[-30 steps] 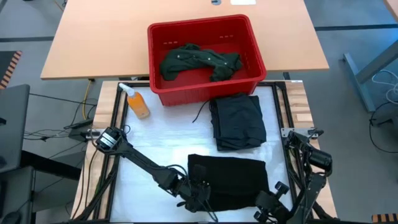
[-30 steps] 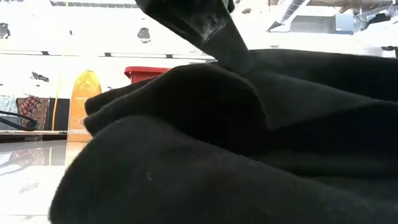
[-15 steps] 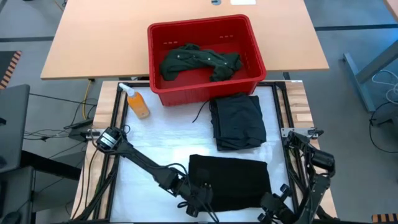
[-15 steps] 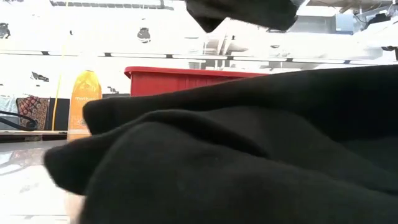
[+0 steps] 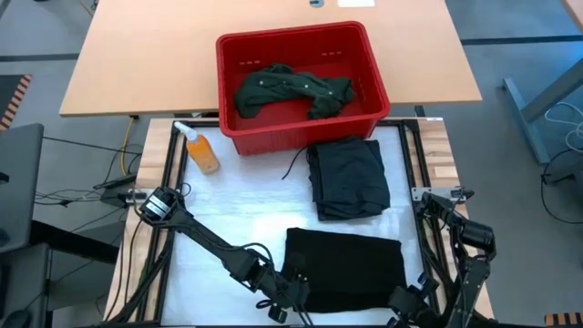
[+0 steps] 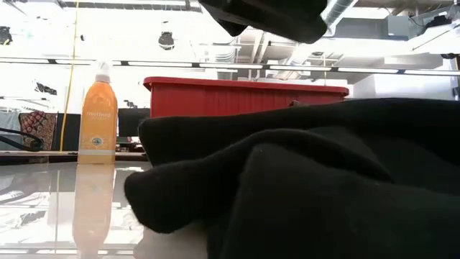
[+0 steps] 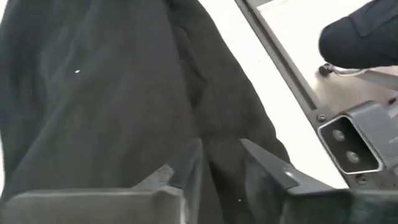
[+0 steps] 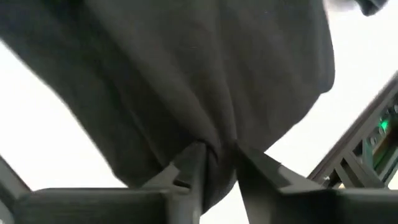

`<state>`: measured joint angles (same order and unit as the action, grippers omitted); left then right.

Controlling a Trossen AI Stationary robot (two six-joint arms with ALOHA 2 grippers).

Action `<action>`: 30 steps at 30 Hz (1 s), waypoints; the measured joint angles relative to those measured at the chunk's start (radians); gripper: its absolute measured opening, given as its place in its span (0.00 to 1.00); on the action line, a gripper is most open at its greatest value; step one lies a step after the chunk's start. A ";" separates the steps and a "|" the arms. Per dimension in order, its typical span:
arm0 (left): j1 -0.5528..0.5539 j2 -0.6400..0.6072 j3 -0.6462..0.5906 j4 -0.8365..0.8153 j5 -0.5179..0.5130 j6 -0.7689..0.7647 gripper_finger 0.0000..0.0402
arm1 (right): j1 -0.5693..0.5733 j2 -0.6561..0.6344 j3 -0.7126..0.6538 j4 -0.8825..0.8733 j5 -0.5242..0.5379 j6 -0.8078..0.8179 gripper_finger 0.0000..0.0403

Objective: Fold Laundry from Bin
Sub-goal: Fold the black shirt

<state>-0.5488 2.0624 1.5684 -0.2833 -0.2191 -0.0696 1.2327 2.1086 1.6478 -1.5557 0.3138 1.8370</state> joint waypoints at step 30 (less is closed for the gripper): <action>-0.002 0.002 -0.160 0.070 -0.077 -0.071 0.41 | -0.083 0.058 0.000 0.186 0.109 -0.502 0.48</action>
<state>-0.5510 2.0640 1.4088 -0.2134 -0.2963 -0.1406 1.1500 2.1662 1.6482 -1.3693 0.4228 1.3346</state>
